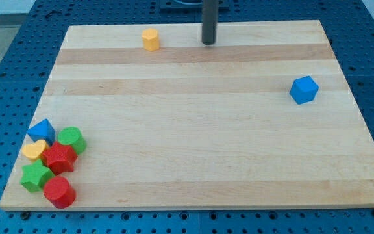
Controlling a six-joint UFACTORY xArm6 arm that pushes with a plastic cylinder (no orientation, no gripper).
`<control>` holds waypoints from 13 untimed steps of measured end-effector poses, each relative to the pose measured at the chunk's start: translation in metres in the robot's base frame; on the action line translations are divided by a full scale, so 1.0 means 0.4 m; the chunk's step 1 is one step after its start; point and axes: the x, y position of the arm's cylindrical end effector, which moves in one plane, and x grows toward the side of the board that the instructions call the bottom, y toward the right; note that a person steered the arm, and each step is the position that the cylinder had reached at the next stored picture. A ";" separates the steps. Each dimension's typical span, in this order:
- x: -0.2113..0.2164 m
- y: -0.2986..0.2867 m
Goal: Push the yellow hexagon to the center of the board
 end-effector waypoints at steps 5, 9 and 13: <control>-0.042 -0.317; 0.036 -0.134; 0.071 -0.100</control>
